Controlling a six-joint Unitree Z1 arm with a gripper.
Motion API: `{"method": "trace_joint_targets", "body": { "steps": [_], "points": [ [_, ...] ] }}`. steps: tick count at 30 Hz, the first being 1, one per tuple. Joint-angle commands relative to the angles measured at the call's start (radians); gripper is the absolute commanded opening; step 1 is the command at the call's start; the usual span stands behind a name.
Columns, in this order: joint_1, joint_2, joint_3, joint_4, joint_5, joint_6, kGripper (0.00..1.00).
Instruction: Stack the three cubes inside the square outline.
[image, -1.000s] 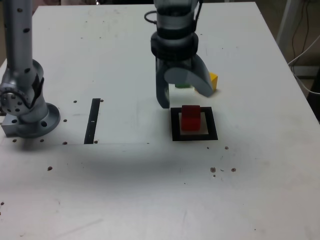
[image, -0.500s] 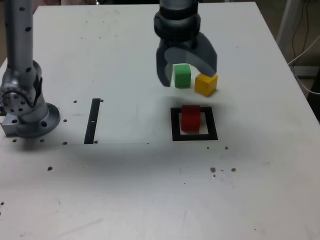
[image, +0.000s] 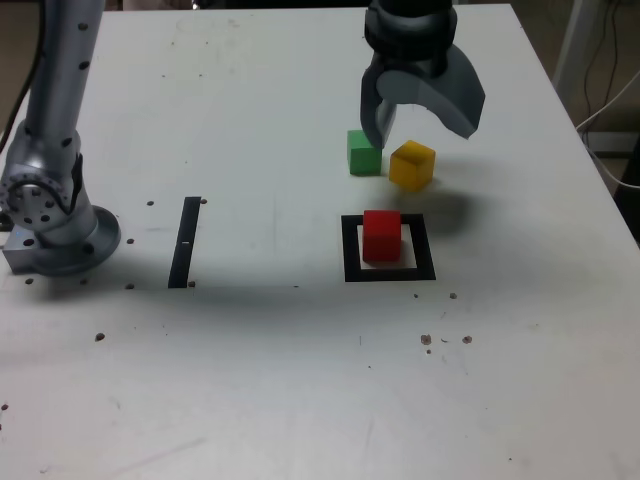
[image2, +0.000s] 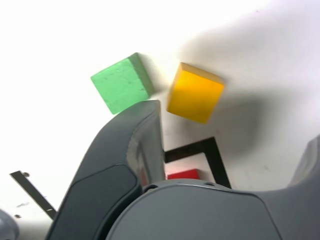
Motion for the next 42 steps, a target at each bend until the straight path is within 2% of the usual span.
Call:
{"method": "trace_joint_targets", "body": {
  "steps": [1,13,33,37,40,42],
  "points": [
    [0.012,0.025,-0.029,0.007,0.004,0.024,1.00],
    [0.035,0.086,-0.044,0.008,0.007,0.047,0.99],
    [0.023,0.160,-0.010,-0.052,-0.038,0.047,0.96],
    [0.022,0.164,-0.016,-0.049,-0.044,0.045,0.88],
    [0.022,0.168,-0.019,-0.048,-0.046,0.031,0.72],
    [0.021,0.168,-0.020,-0.050,-0.043,0.020,0.57]
  ]
}}
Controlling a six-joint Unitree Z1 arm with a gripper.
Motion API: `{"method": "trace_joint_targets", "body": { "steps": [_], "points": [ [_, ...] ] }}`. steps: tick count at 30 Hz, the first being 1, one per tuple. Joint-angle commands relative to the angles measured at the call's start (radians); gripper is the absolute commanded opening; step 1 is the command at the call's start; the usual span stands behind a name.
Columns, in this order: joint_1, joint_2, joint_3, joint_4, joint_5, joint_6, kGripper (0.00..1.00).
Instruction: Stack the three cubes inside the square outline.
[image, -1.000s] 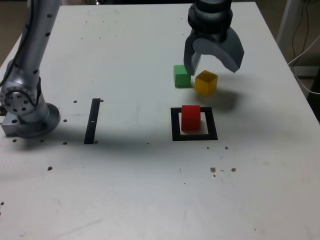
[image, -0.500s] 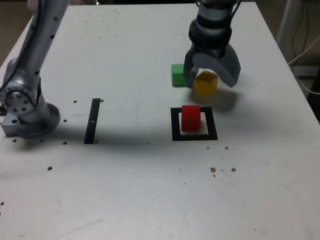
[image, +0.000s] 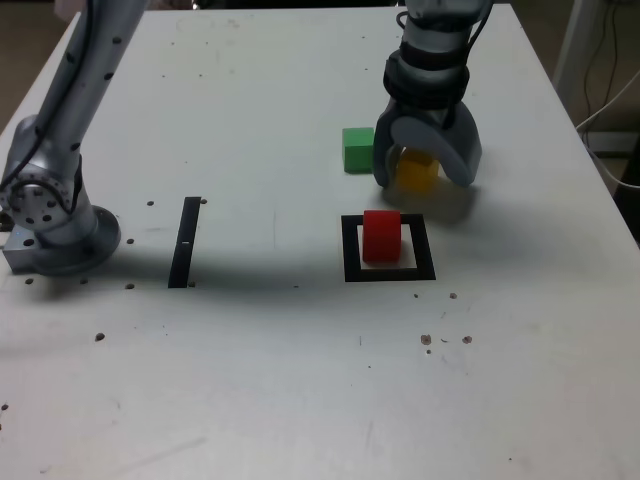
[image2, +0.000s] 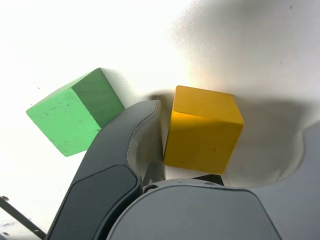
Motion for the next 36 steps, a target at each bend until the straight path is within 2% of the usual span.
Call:
{"method": "trace_joint_targets", "body": {
  "steps": [1,4,6,29,36],
  "points": [
    [-0.005,0.005,-0.005,-0.003,0.005,-0.013,0.50],
    [-0.009,0.002,-0.007,-0.007,0.013,-0.019,0.33],
    [-0.011,0.000,-0.007,-0.007,0.016,-0.019,0.29],
    [-0.015,-0.015,-0.007,0.005,0.010,-0.019,0.29],
    [-0.026,-0.061,-0.005,0.026,0.008,-0.049,0.29]
  ]
}}
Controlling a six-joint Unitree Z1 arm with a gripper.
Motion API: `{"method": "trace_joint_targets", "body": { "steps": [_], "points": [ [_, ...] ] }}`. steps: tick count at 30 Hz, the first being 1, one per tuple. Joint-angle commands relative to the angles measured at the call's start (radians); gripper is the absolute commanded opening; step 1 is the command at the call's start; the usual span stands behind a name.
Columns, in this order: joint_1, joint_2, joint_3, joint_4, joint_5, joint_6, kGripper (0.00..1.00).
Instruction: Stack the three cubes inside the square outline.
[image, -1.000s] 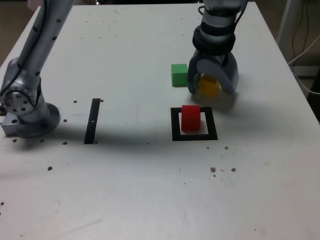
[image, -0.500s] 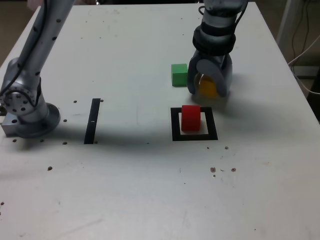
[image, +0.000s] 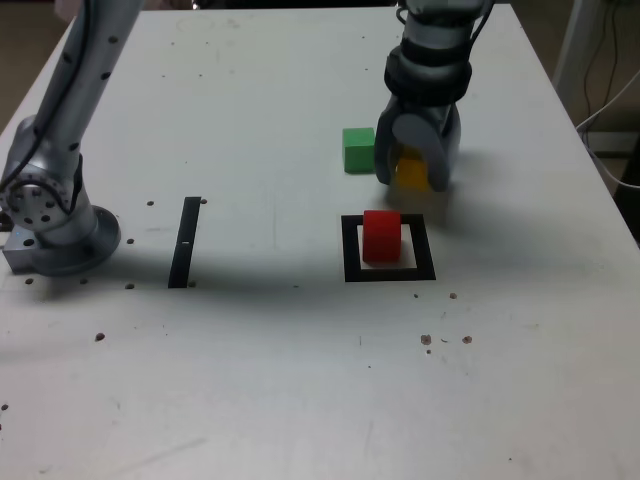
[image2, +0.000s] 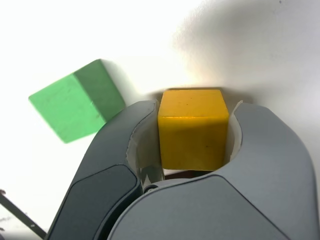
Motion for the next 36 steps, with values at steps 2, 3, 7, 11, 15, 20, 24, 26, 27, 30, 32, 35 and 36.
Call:
{"method": "trace_joint_targets", "body": {
  "steps": [2,3,7,11,15,20,24,26,27,30,32,35,36],
  "points": [
    [-0.009,-0.051,0.001,0.024,-0.007,-0.036,0.29],
    [-0.012,-0.064,0.002,0.031,-0.012,-0.050,0.29],
    [-0.028,-0.115,0.018,0.059,-0.039,-0.119,0.29],
    [-0.053,-0.165,0.046,0.088,-0.072,-0.213,0.29],
    [-0.089,-0.209,0.087,0.112,-0.106,-0.320,0.29],
    [-0.131,-0.232,0.116,0.120,-0.137,-0.394,0.29],
    [-0.159,-0.235,0.122,0.119,-0.150,-0.431,0.29],
    [-0.173,-0.232,0.122,0.116,-0.154,-0.448,0.29],
    [-0.178,-0.230,0.122,0.114,-0.156,-0.456,0.29],
    [-0.191,-0.218,0.121,0.105,-0.160,-0.474,0.29],
    [-0.194,-0.209,0.121,0.100,-0.163,-0.480,0.29],
    [-0.195,-0.193,0.121,0.097,-0.169,-0.482,0.29],
    [-0.195,-0.189,0.120,0.097,-0.171,-0.483,0.29]
  ]
}}
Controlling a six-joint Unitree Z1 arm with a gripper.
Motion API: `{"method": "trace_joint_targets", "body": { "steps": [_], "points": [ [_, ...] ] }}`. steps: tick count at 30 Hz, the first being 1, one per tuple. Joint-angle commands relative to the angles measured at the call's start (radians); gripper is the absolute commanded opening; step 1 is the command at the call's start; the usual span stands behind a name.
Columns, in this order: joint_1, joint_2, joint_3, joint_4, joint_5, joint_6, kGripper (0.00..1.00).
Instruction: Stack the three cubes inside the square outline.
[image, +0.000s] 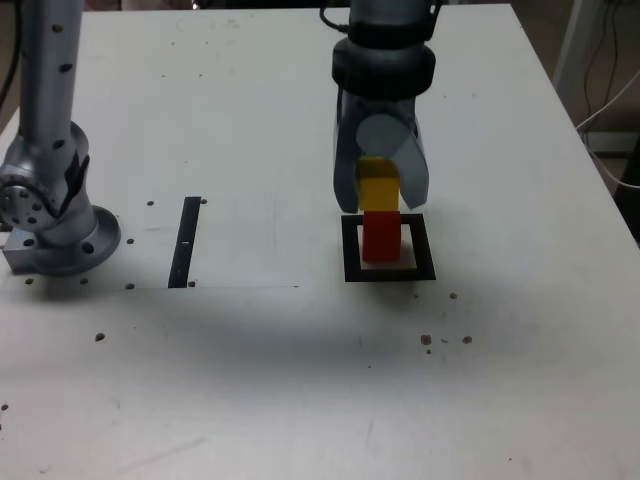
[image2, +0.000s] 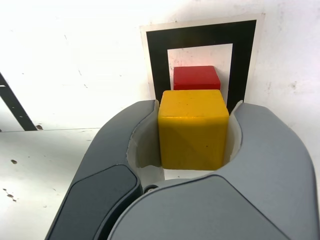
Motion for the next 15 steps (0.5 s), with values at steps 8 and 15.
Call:
{"method": "trace_joint_targets", "body": {
  "steps": [8,15],
  "points": [
    [-0.002,0.041,0.002,-0.010,-0.019,-0.003,0.29],
    [-0.003,0.046,0.006,-0.012,-0.024,-0.003,0.29]
  ]
}}
